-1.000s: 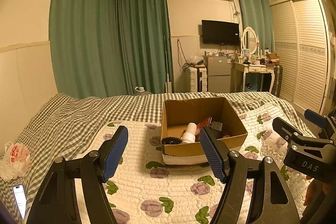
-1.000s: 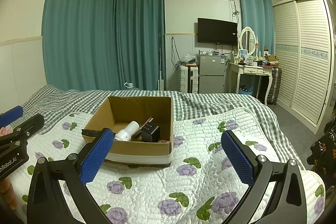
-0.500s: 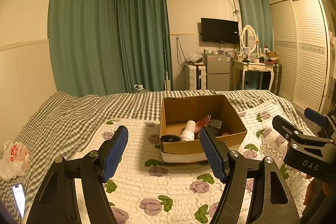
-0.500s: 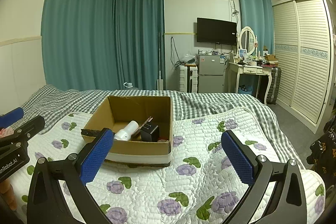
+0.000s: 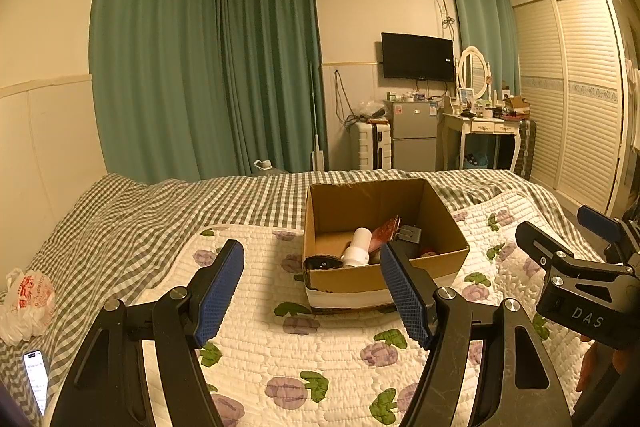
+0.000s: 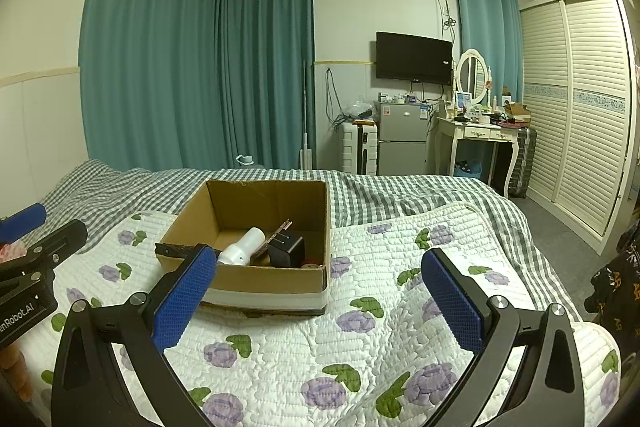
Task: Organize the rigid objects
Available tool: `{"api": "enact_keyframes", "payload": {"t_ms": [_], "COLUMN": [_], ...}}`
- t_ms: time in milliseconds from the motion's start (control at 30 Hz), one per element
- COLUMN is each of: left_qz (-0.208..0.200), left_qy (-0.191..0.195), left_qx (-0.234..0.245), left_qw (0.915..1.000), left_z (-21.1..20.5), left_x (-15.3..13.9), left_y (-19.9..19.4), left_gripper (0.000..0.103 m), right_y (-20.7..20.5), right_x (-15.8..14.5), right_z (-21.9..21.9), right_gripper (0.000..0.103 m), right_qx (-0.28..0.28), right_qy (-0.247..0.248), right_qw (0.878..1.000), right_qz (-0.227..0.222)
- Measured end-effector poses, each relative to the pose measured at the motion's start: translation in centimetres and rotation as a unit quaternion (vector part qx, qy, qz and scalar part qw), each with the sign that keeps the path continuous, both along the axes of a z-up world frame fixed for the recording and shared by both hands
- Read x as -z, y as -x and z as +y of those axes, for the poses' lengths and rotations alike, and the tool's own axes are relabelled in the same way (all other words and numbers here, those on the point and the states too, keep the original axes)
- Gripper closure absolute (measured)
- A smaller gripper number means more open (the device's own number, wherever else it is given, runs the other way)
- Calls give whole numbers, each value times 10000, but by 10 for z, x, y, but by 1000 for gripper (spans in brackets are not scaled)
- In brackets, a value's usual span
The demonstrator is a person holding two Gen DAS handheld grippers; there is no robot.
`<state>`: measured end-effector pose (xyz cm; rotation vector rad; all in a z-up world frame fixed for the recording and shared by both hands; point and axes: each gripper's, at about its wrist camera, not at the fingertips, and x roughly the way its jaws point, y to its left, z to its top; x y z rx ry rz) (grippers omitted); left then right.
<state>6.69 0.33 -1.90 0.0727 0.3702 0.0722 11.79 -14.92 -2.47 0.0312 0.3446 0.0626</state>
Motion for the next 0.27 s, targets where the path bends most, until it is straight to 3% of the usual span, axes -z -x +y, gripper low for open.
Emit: {"api": "enact_keyframes", "payload": {"t_ms": [267], "left_qz": [6], "left_qy": [14], "left_qx": [-1], "left_qw": [10000], "left_z": [1], "left_x": [0], "left_y": [1], "left_gripper": [29], "right_y": [0], "right_x": [3], "right_z": [2], "right_gripper": [0], "right_qx": [-2], "right_qy": [10], "right_qw": [10000], "right_qz": [49]}}
